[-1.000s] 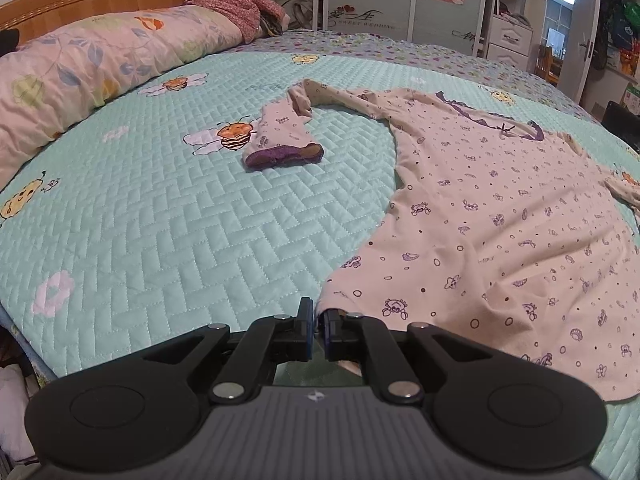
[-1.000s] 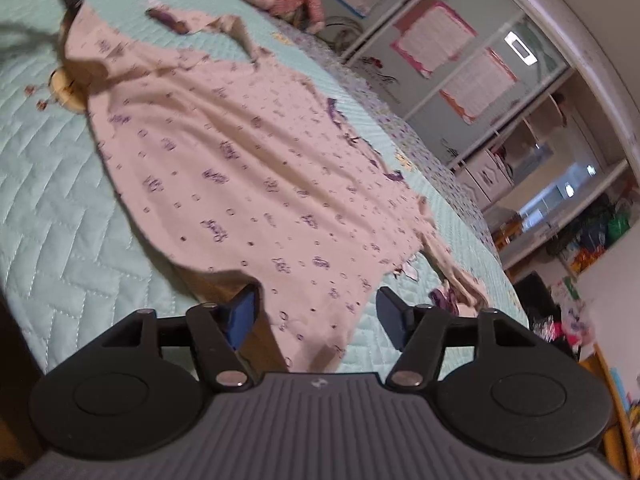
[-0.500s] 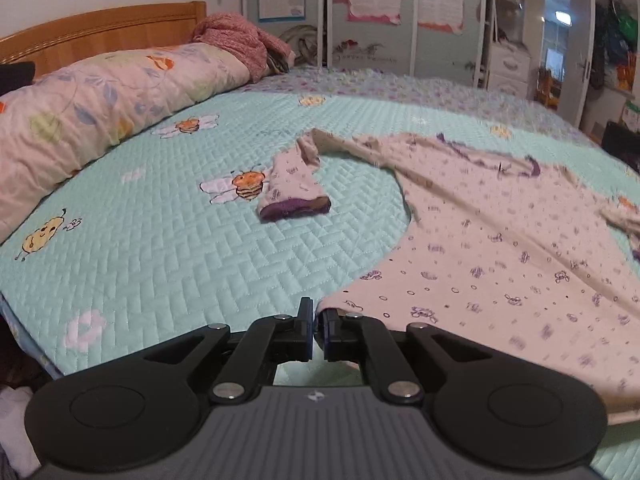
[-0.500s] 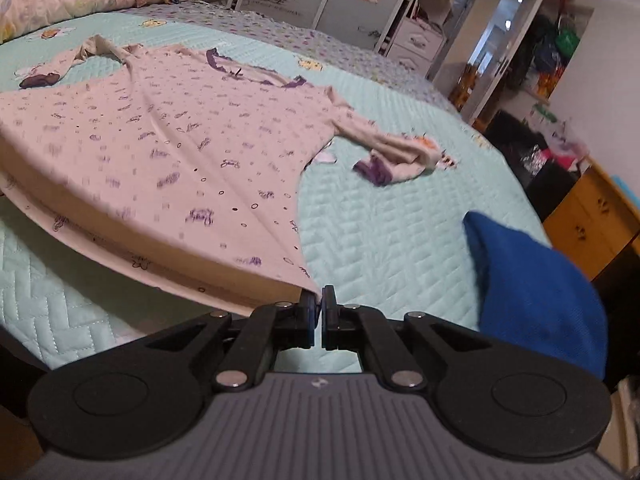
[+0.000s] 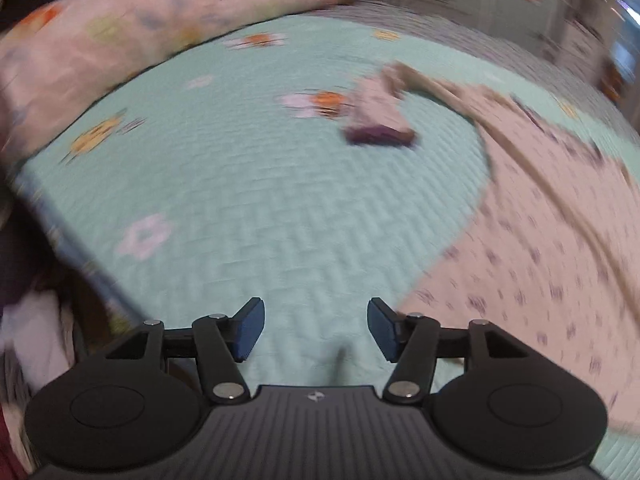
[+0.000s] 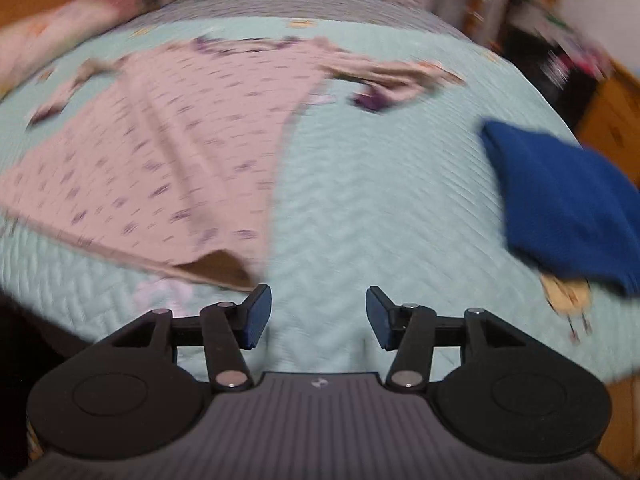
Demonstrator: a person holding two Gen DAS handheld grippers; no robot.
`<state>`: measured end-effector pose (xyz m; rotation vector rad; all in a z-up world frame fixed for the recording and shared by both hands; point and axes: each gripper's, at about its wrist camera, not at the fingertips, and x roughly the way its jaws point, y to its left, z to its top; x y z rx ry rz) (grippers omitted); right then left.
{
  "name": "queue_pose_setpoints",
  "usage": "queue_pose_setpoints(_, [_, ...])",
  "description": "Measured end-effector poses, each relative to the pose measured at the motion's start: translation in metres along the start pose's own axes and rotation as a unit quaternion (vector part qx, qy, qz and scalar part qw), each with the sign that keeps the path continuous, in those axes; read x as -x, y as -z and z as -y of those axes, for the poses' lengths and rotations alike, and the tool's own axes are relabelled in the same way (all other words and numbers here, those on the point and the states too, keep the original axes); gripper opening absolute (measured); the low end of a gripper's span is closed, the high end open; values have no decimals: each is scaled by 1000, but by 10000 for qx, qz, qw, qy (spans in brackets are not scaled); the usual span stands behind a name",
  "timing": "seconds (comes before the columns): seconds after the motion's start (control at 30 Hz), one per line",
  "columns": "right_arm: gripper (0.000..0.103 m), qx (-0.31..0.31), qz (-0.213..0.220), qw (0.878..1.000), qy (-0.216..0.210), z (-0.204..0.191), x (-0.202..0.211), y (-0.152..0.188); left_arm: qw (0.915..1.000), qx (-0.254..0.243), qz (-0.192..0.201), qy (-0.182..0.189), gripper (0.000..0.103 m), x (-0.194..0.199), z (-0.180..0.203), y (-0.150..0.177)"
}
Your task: Fold clothes
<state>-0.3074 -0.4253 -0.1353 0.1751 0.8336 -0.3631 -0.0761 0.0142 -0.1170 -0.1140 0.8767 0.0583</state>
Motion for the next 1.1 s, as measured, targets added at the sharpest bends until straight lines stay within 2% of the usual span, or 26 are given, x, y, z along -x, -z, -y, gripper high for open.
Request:
queue_pose_setpoints(0.07, [54,-444,-7,9990,10,16,5,-2,9996,178,124,161,60,9,2,-7])
queue_pose_setpoints(0.13, [54,-759,14,9970,-130,24,4,-7,9986,110,231,457,60,18,15,-12])
queue_pose_setpoints(0.27, [54,-1068,74,9908,-831,12,-5,-23,9908,-411,313,1250,60,23,64,-10])
queue_pose_setpoints(0.37, [54,-1378,61,9814,-1335,1,-18,-41,9826,-799,222,1665,63,11,100,-5])
queue_pose_setpoints(0.47, [54,-1588,75,9731,-1668,-11,-34,-62,9811,-921,-179,1691,63,-22,125,4])
queue_pose_setpoints(0.6, [53,-1402,322,9756,-1659,-23,-60,-97,9829,-1024,-580,1418,62,-64,139,19])
queue_pose_setpoints(0.73, [53,-1195,315,9747,-1863,-34,-95,-128,9820,-1195,-592,1337,62,-58,138,20])
queue_pose_setpoints(0.8, [53,-865,305,9750,-2026,-47,-113,-142,9816,-1038,-700,1439,62,-56,136,13])
queue_pose_setpoints(0.9, [53,-385,222,9702,-2382,-64,-142,-165,9778,-676,-498,1922,62,-51,141,-5])
queue_pose_setpoints(0.97, [53,-151,108,9652,-2608,-71,-163,-179,9755,-647,-210,2093,62,-53,157,-16])
queue_pose_setpoints(1.03, [53,-31,-81,9585,-2850,-74,-189,-193,9761,-682,34,2062,62,-63,171,-23])
queue_pose_setpoints(1.1, [50,133,-525,9450,-3225,-75,-222,-206,9804,-736,-36,1829,62,-84,182,-26])
